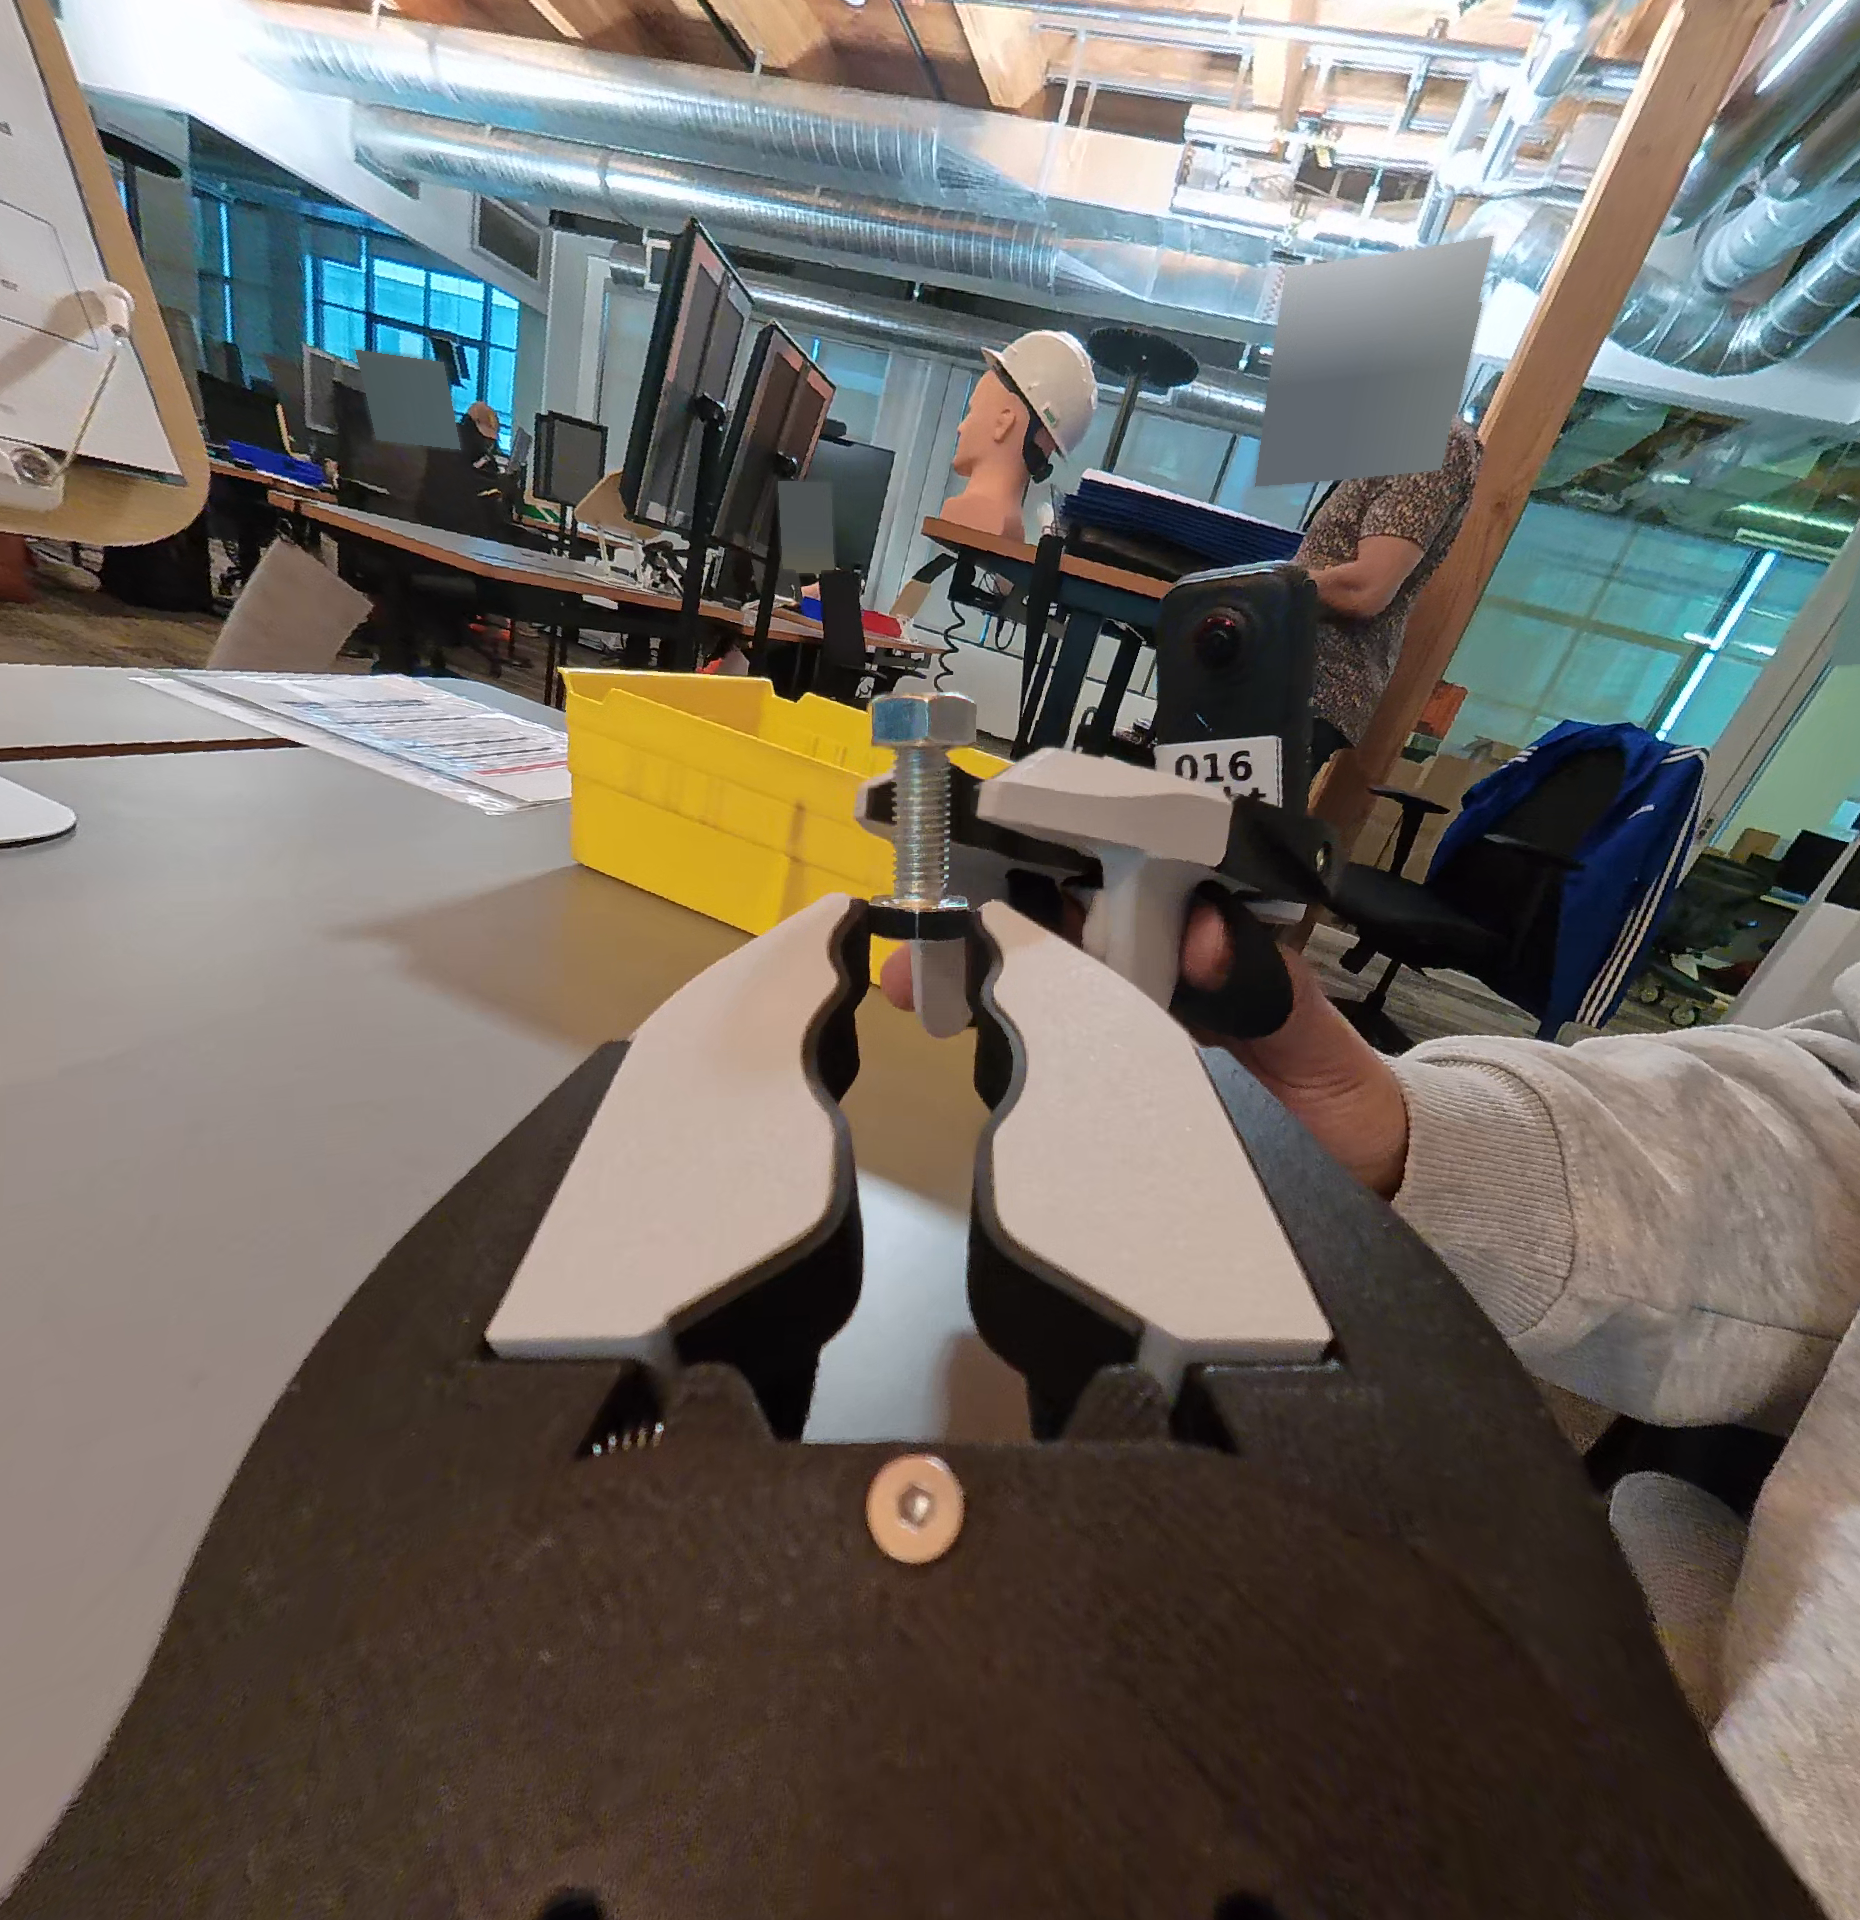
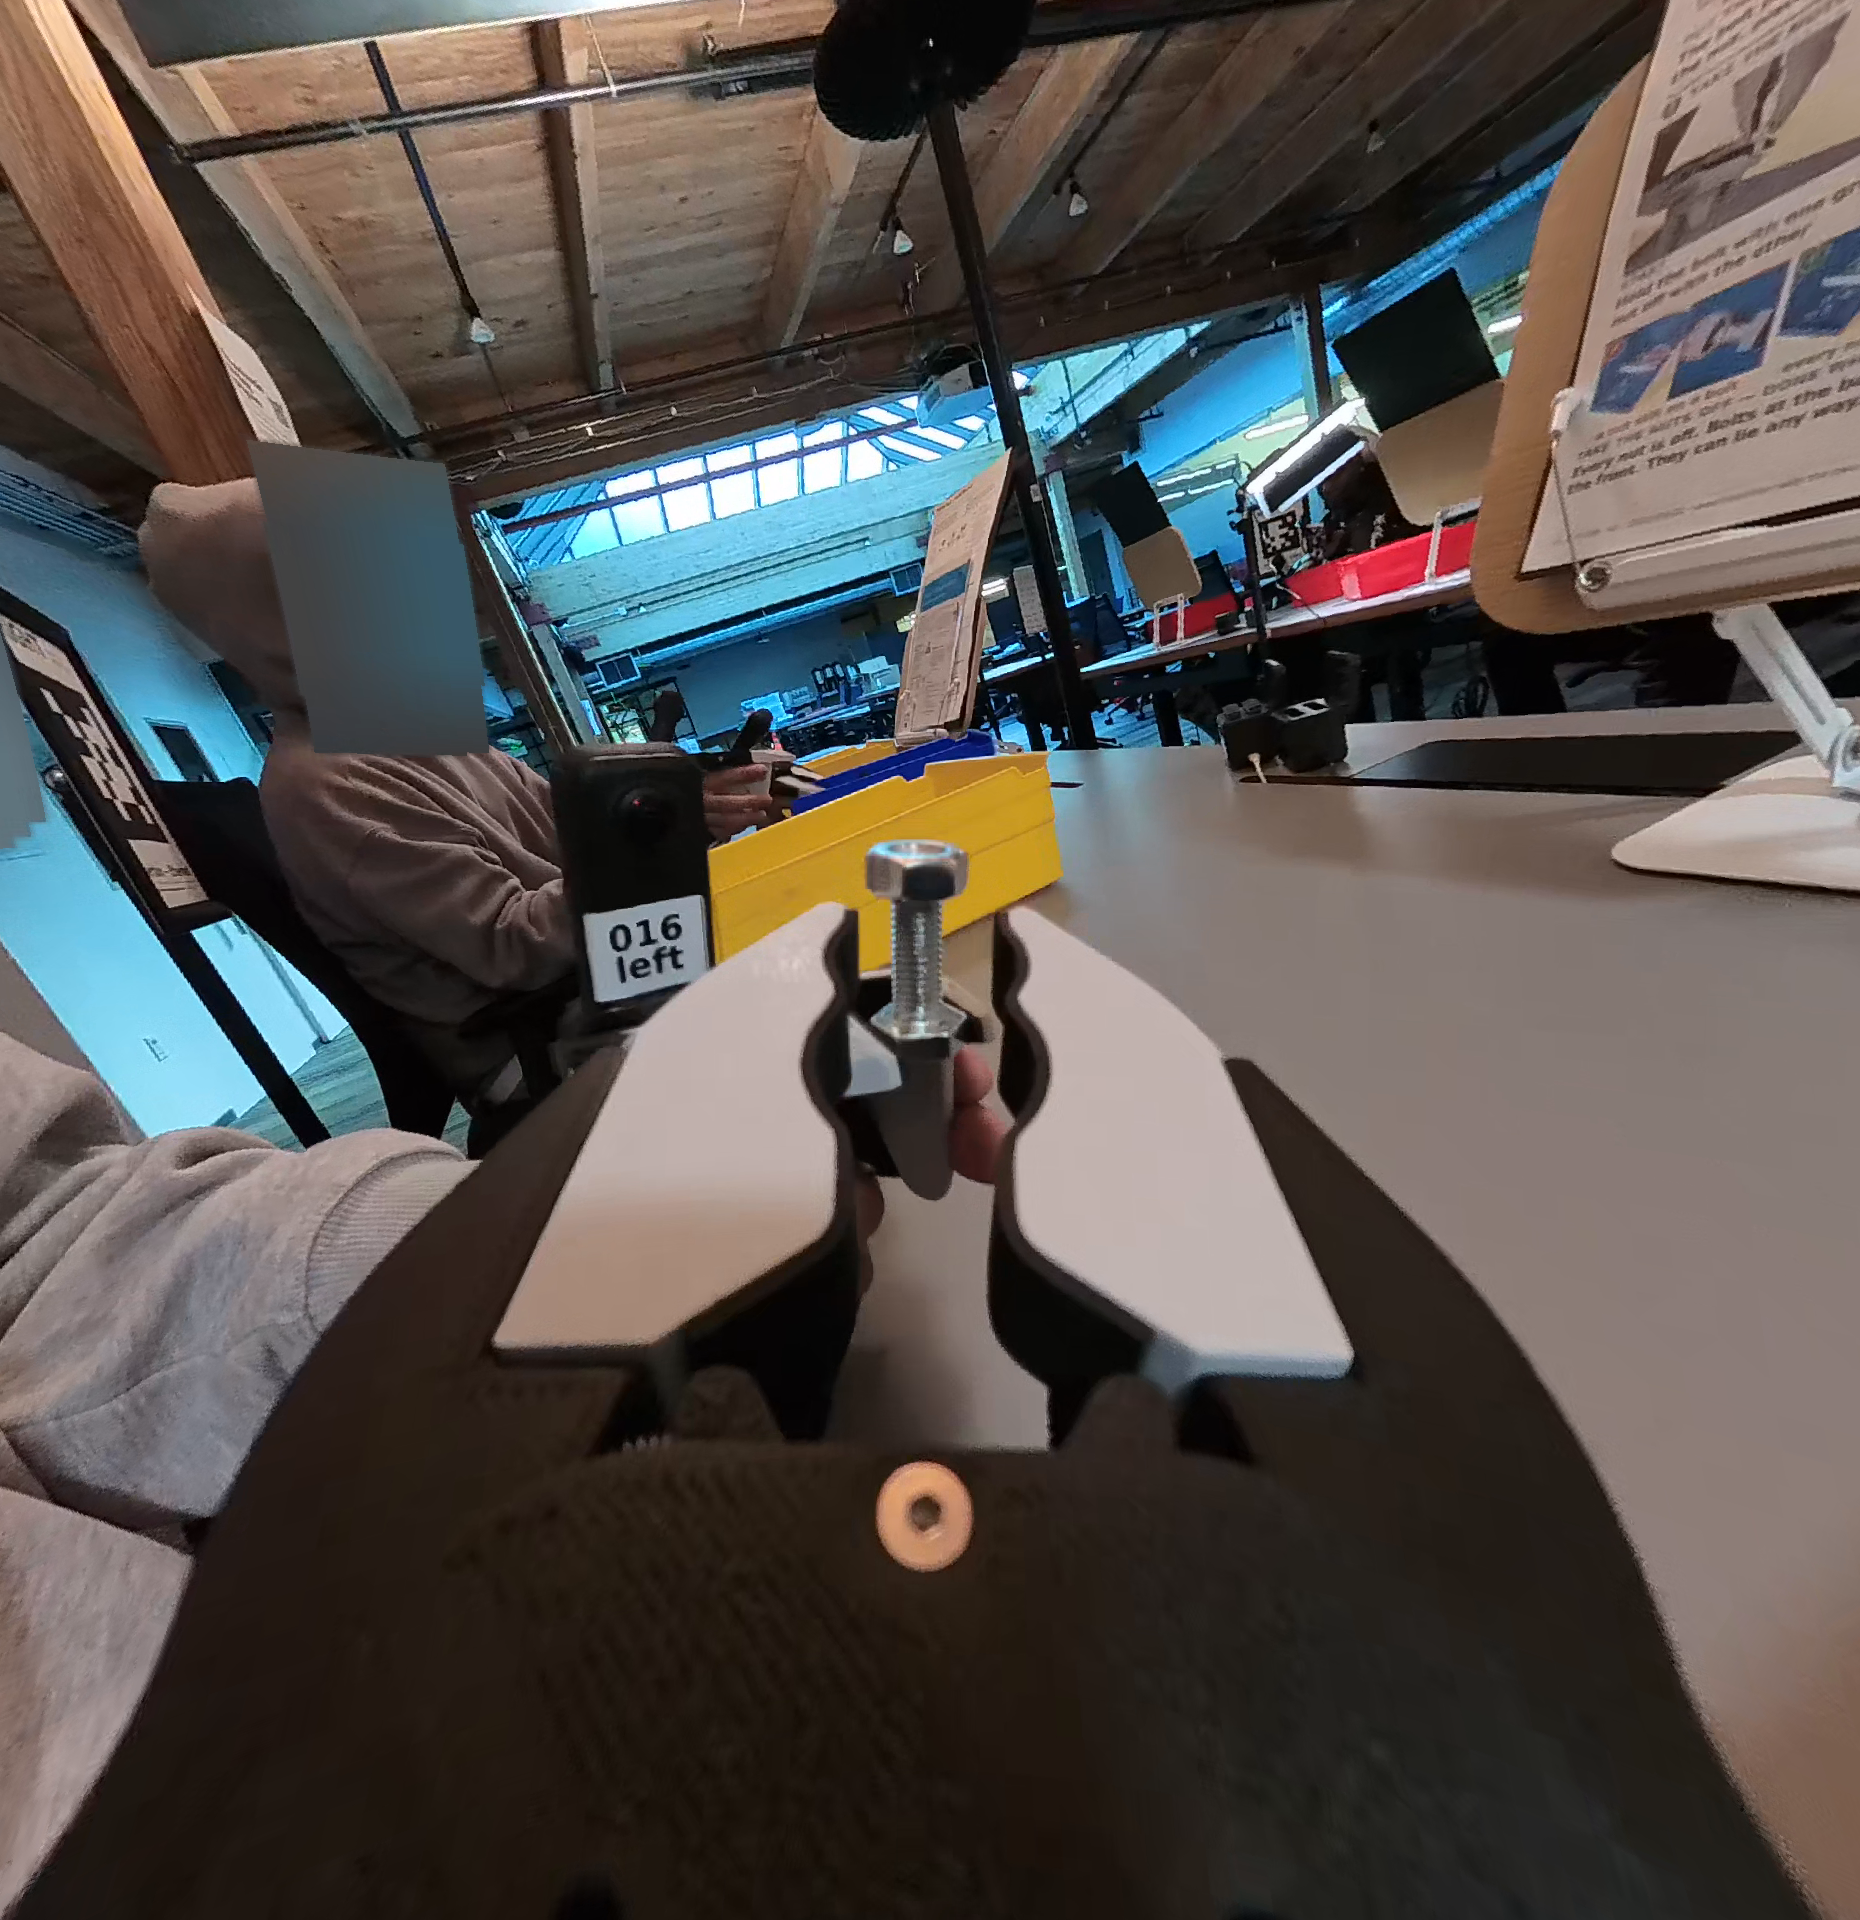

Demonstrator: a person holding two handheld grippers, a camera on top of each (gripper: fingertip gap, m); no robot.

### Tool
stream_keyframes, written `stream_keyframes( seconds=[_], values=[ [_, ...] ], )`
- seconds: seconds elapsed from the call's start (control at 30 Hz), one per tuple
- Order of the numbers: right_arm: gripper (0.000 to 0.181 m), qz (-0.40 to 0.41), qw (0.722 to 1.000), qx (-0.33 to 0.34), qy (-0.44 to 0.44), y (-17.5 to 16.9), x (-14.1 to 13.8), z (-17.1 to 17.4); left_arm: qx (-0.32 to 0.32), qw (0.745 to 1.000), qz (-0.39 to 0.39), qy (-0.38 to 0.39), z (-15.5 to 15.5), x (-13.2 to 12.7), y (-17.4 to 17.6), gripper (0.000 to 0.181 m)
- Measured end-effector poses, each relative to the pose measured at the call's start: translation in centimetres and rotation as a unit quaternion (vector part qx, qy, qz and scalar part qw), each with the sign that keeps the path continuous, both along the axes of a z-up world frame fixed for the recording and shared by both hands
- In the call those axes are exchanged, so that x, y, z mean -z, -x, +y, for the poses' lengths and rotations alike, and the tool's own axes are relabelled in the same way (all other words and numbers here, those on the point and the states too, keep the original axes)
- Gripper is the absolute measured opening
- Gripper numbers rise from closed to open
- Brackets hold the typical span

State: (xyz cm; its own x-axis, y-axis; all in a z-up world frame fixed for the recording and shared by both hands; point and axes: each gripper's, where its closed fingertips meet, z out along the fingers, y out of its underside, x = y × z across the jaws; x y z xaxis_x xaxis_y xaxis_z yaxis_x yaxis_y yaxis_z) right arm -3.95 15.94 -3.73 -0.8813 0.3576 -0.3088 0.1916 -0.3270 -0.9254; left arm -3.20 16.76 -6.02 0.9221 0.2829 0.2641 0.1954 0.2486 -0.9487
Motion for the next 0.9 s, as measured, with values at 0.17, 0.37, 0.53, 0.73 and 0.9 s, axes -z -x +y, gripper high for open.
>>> stream_keyframes(
  seconds=[0.17,0.37,0.53,0.73,0.9],
  values=[
    [0.016,0.007,1.0,0.001,-0.021,-0.1,0.3,-0.2,0.003,1.0,-0.002,-0.001,0.0,0.0,0.0,0.017],
    [0.009,0.02,0.999,0.003,-0.041,-0.3,0.5,-0.5,0.005,1.0,0.0,0.005,0.2,0.1,-0.2,0.018],
    [0.009,0.029,0.998,0.011,-0.058,-0.2,0.7,-0.5,0.004,1.0,-0.003,0.012,0.2,0.3,-0.1,0.017],
    [0.009,0.049,0.994,0.022,-0.091,-0.3,1.1,-0.8,-0.002,1.0,-0.004,0.011,0.1,0.3,0.1,0.018],
    [0.01,0.048,0.994,0.02,-0.094,-0.3,1.2,-0.9,-0.001,1.0,-0.002,0.015,0.1,0.3,0.1,0.018]
  ],
)
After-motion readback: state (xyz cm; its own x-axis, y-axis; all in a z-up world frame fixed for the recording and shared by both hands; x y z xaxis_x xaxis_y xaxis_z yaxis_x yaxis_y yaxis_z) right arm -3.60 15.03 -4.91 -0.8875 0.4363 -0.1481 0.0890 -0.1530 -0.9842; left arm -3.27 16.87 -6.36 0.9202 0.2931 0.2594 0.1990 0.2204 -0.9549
